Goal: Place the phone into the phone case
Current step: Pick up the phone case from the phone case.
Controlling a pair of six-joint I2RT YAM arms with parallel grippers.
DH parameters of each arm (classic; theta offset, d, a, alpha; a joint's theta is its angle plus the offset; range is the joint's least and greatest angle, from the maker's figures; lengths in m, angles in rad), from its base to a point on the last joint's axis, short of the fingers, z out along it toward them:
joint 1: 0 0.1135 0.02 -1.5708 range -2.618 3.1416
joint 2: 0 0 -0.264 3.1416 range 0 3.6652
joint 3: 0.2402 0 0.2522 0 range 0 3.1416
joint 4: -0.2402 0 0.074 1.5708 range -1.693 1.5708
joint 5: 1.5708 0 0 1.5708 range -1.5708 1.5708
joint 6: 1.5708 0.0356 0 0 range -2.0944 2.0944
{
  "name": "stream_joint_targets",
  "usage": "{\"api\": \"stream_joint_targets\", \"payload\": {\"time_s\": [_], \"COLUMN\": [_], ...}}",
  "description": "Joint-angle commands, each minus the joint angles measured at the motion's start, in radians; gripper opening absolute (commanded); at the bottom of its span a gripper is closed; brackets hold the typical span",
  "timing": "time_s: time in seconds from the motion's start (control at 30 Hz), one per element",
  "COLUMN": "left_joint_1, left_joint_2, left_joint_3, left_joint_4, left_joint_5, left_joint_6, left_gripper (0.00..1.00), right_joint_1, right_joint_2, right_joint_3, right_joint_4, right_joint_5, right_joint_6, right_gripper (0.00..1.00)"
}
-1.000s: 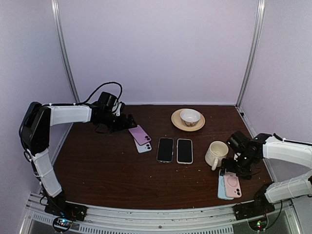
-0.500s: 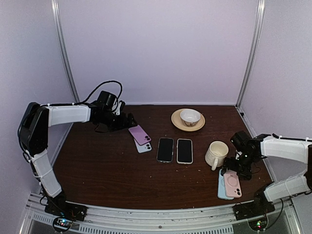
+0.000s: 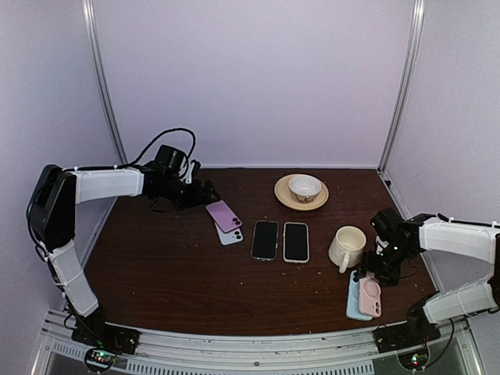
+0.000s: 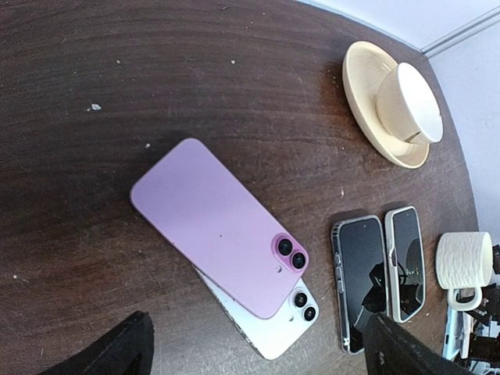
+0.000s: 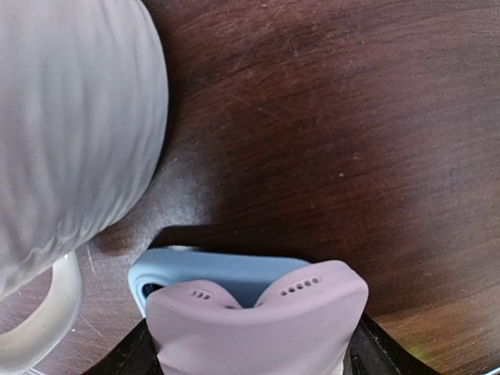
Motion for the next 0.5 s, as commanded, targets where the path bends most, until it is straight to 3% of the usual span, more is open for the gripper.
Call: {"api": "stream_joint_targets", "payload": {"time_s": [0.0, 0.23, 0.47], "left_joint_1": [-0.005, -0.040, -0.190], "left_joint_2": [-0.041, -0.093, -0.232], "left_joint_3": [-0.006, 0.000, -0.020], "left_joint_4": [0.045, 0.034, 0.116], "left_joint_5": [0.009, -0.040, -0.055], "left_joint_6": [0.019, 0.075, 0.267], "left_gripper": [0.98, 0.97, 0.96], "right_joint_1": [-0.002, -0.002, -0.002], "right_joint_2": [-0.073, -0.176, -0.273], "right_joint_3": [0.032, 0.118, 0.345], "right_joint_4": [-0.068, -0.238, -0.418], "right_joint_5": [0.014, 0.106, 0.332], "right_joint_6": [-0.020, -0.033, -0.085], "right_gripper": [0.62, 0.58, 0.56]}}
